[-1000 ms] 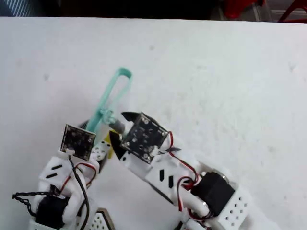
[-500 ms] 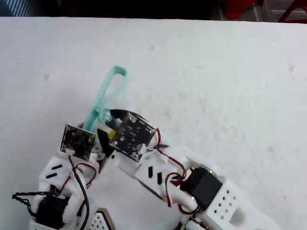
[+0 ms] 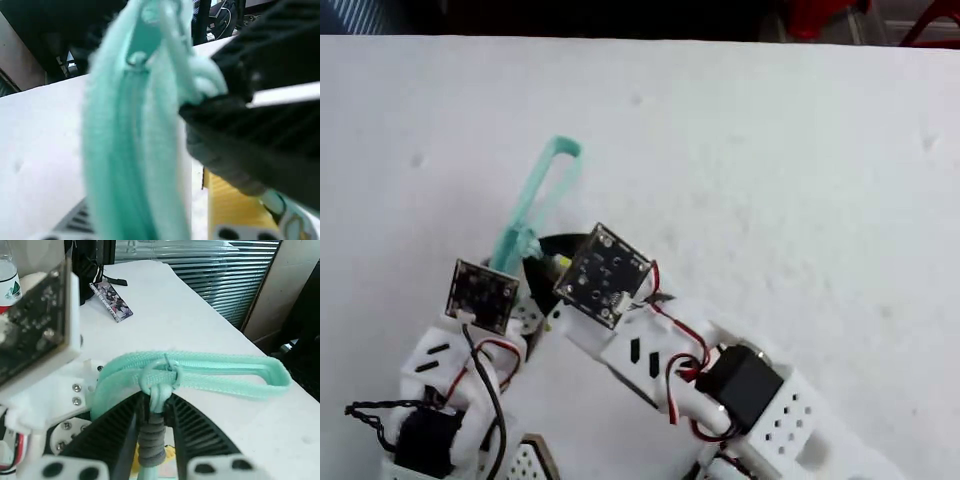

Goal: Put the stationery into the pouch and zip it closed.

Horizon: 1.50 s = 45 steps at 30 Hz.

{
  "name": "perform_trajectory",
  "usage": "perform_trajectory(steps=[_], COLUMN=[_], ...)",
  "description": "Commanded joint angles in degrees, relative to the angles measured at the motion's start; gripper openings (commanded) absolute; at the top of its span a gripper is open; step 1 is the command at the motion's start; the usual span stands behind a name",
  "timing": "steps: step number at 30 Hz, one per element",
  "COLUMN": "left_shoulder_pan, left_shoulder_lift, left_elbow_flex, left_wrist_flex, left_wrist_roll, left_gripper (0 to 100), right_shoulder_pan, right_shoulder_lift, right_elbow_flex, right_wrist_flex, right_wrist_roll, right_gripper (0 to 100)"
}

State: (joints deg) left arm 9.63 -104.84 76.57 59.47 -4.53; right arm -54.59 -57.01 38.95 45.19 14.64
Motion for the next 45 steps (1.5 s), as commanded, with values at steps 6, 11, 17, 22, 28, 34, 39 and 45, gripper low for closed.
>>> perform_trajectory(steps=[6,11,17,22,28,34,39,45], left_shoulder_pan=[0.04,-0.04,-1.19,-2.95,-2.95,-2.68,-2.42,-1.71], left_shoulder_lift=[0.04,0.04,0.04,0.04,0.04,0.04,0.04,0.04], left_elbow_flex=[-2.81,-4.31,-8.53,-9.49,-13.98,-14.42,-14.42,-14.33], left_wrist_flex=[0.18,0.44,5.63,5.54,9.58,9.49,9.23,9.49], left_wrist_roll=[0.70,3.08,6.51,6.07,6.07,5.98,1.58,1.23], left_gripper=[20,21,26,26,21,5,2,2], right_shoulder_pan=[0.57,0.66,4.88,8.40,8.66,8.66,8.57,8.66], right_shoulder_lift=[0.04,-0.48,-3.21,-6.55,-6.81,-6.64,-6.20,3.21], right_elbow_flex=[1.41,1.67,0.09,0.09,-0.70,-2.99,-4.40,-11.52], right_wrist_flex=[-1.71,-1.63,-1.27,-1.27,-1.27,-1.19,-2.86,-4.88], right_wrist_roll=[0.26,0.62,0.35,0.70,0.70,0.70,0.70,0.70], right_gripper=[1.7,1.7,1.6,1.6,1.6,1.6,1.6,1.6])
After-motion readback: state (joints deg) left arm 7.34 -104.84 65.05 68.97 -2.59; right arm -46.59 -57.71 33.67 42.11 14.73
